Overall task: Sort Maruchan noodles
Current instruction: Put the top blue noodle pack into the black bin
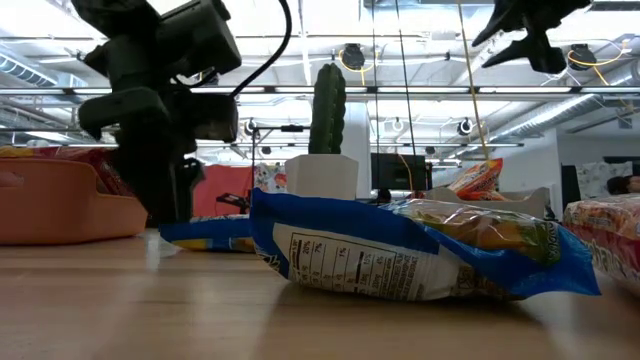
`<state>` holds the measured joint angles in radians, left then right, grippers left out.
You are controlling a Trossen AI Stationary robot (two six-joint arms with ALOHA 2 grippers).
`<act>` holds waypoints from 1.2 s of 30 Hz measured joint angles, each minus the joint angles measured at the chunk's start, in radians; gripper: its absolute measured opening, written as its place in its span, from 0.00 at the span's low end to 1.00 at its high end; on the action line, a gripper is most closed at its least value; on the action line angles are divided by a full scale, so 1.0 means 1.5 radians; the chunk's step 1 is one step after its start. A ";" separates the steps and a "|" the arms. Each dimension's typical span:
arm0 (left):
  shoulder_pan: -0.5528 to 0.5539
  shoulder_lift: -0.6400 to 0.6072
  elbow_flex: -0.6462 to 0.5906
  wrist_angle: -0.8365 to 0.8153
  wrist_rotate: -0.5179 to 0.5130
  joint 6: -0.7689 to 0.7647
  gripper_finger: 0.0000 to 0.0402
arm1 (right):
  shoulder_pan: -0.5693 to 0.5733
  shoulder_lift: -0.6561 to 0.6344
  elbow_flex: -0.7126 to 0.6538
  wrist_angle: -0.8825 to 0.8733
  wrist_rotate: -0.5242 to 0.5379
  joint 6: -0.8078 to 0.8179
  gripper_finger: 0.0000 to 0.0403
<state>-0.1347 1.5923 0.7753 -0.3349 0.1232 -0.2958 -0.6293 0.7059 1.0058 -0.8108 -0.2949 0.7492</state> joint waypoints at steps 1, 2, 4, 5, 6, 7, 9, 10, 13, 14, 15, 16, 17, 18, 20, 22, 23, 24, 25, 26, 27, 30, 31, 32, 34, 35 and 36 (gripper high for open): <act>-0.006 0.004 0.000 0.001 -0.001 0.000 0.61 | 0.013 0.002 0.000 0.008 0.008 0.010 0.42; -0.012 0.007 0.000 0.002 -0.004 0.000 0.61 | 0.027 0.005 0.000 0.020 0.015 0.018 0.42; -0.023 0.017 0.001 0.014 -0.021 -0.010 0.61 | 0.054 0.010 0.000 0.046 0.033 0.032 0.42; -0.028 0.017 0.001 0.015 -0.028 -0.016 0.61 | 0.067 0.013 0.000 0.062 0.043 0.035 0.42; -0.034 0.017 0.001 0.020 -0.033 -0.023 0.61 | 0.079 0.017 0.000 0.079 0.055 0.036 0.42; -0.038 0.017 0.001 0.025 -0.042 -0.033 0.61 | 0.090 0.020 0.000 0.093 0.063 0.036 0.42; -0.044 0.017 0.001 0.027 -0.062 -0.047 0.61 | 0.108 0.030 0.000 0.117 0.079 0.035 0.42; -0.044 0.017 0.001 0.031 -0.065 -0.054 0.61 | 0.115 0.034 0.000 0.125 0.086 0.034 0.42; -0.043 0.017 0.001 0.034 -0.062 -0.078 0.61 | 0.133 0.049 0.000 0.140 0.095 0.034 0.42; -0.043 0.017 0.001 0.034 -0.051 -0.087 0.61 | 0.139 0.053 0.000 0.142 0.095 0.035 0.42; -0.043 0.017 0.001 0.034 -0.035 -0.096 0.61 | 0.145 0.056 0.000 0.141 0.094 0.036 0.42; -0.043 0.015 0.001 0.033 -0.015 -0.105 0.61 | 0.151 0.059 0.000 0.139 0.094 0.039 0.42; -0.043 0.010 0.000 0.032 0.002 -0.113 0.61 | 0.158 0.061 0.000 0.139 0.093 0.041 0.42; -0.046 0.006 0.000 0.033 0.017 -0.122 0.61 | 0.164 0.061 0.000 0.139 0.093 0.043 0.42; -0.054 -0.005 0.001 0.036 0.029 -0.131 0.61 | 0.175 0.065 0.000 0.139 0.094 0.045 0.42; -0.065 -0.011 0.001 0.040 0.029 -0.123 0.61 | 0.179 0.070 0.000 0.139 0.095 0.044 0.42; -0.071 -0.012 0.001 0.047 0.029 -0.121 0.61 | 0.179 0.072 0.000 0.139 0.095 0.041 0.42; -0.076 -0.011 0.001 0.051 0.029 -0.121 0.61 | 0.179 0.075 0.000 0.139 0.094 0.038 0.42; -0.080 -0.011 0.001 0.054 0.028 -0.128 0.61 | 0.179 0.078 0.000 0.139 0.093 0.035 0.42; -0.084 -0.010 0.001 0.063 0.023 -0.140 0.61 | 0.179 0.080 0.000 0.139 0.093 0.032 0.42; -0.086 -0.008 0.001 0.079 0.016 -0.151 0.61 | 0.179 0.082 0.000 0.139 0.092 0.026 0.42; -0.091 -0.004 0.000 0.106 -0.025 -0.159 0.61 | 0.179 0.087 0.000 0.138 0.091 -0.001 0.42; -0.093 -0.004 0.000 0.115 -0.045 -0.161 0.61 | 0.179 0.088 0.000 0.138 0.091 -0.010 0.42; -0.095 -0.004 0.001 0.120 -0.068 -0.167 0.61 | 0.178 0.090 0.000 0.138 0.091 -0.020 0.42; -0.096 -0.004 0.001 0.114 -0.103 -0.188 0.61 | 0.177 0.094 0.000 0.138 0.090 -0.042 0.42; -0.096 -0.004 0.001 0.110 -0.110 -0.199 0.61 | 0.175 0.095 0.000 0.138 0.090 -0.054 0.42; -0.096 -0.004 0.001 0.107 -0.113 -0.208 0.61 | 0.175 0.097 0.000 0.138 0.090 -0.065 0.42</act>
<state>-0.2788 1.5856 0.7761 -0.1738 -0.0457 -0.6085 -0.3664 0.8507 1.0058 -0.6041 -0.1598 0.6519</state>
